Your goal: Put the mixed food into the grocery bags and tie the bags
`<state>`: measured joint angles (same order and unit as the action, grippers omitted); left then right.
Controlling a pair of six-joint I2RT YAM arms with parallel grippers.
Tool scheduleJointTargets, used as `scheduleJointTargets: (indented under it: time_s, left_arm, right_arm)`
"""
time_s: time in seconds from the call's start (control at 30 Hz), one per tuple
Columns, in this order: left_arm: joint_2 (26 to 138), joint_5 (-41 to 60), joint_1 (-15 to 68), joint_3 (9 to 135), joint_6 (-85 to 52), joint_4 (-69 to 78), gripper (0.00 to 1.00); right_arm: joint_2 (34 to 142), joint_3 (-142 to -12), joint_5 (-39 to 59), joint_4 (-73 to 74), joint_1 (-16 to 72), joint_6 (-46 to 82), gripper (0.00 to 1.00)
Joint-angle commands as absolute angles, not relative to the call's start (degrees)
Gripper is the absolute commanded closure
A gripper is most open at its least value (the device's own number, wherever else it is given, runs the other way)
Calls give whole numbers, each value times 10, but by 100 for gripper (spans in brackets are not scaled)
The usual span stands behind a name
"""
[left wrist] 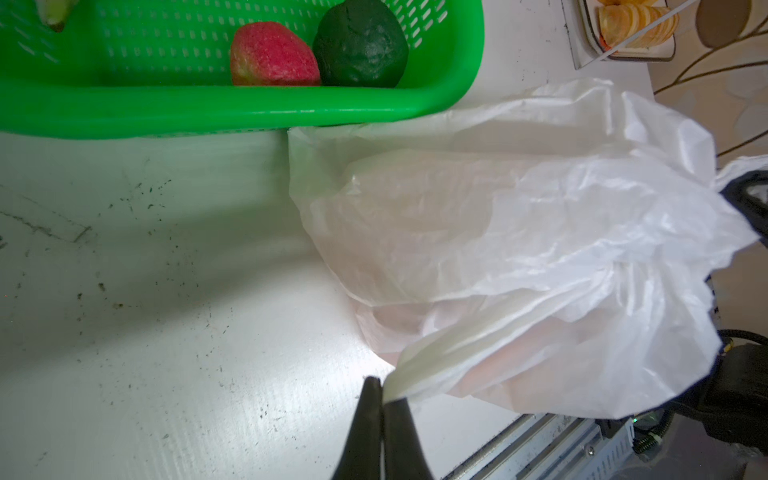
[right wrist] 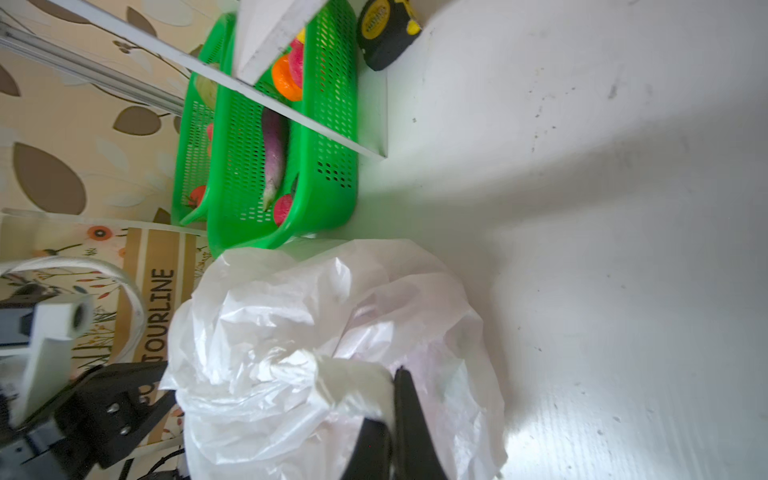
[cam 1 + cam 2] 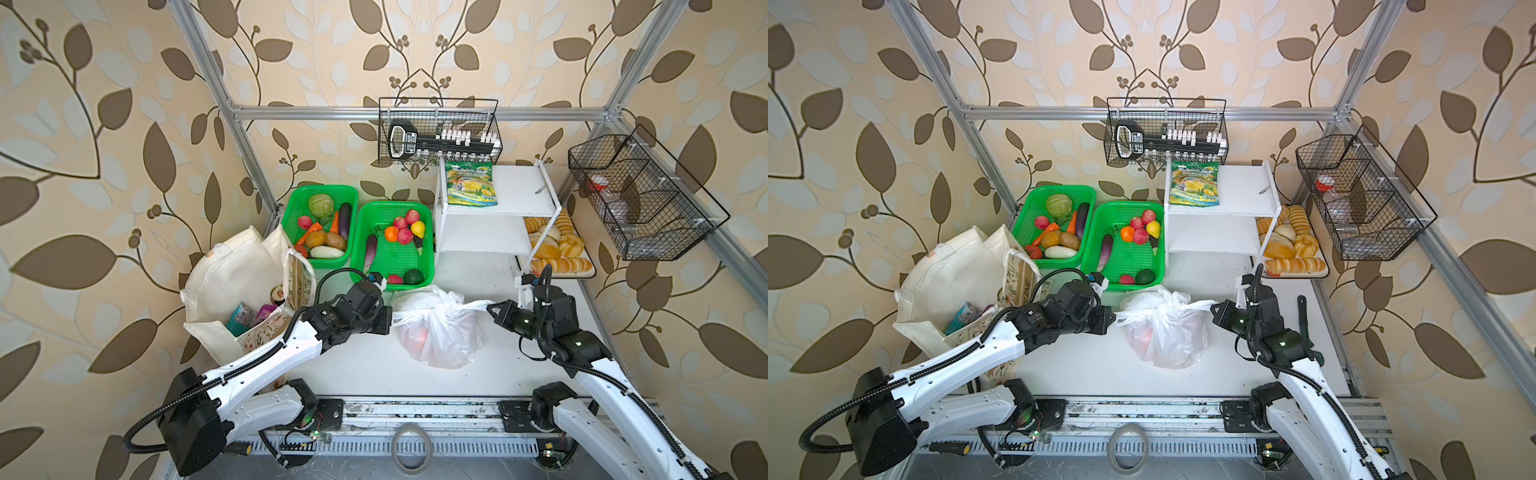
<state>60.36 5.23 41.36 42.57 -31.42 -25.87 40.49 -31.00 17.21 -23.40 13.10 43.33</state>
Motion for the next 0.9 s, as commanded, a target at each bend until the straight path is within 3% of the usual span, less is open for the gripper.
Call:
scheduleJointTargets:
  time_s: [0.0, 0.1, 0.2, 0.37, 0.47, 0.73, 0.87]
  left_arm:
    - [587, 100, 399, 419, -307, -250, 100]
    - [605, 155, 399, 435, -308, -225, 100]
    - [625, 174, 399, 451, -302, -227, 100]
    - [631, 184, 399, 460, -293, -229, 100]
    - [628, 187, 399, 464, -284, -238, 98]
    - [630, 205, 399, 461, -275, -235, 45]
    - [651, 221, 399, 470, -258, -236, 32]
  right_arm:
    - [395, -305, 258, -134, 119, 474, 78]
    - [390, -307, 316, -116, 118, 508, 55]
    - [371, -300, 322, -112, 118, 529, 39]
    - [364, -275, 275, -99, 119, 557, 27]
    - [381, -253, 255, -59, 120, 588, 26]
    - [451, -238, 253, 48, 148, 640, 25]
    - [473, -226, 241, 78, 162, 667, 24]
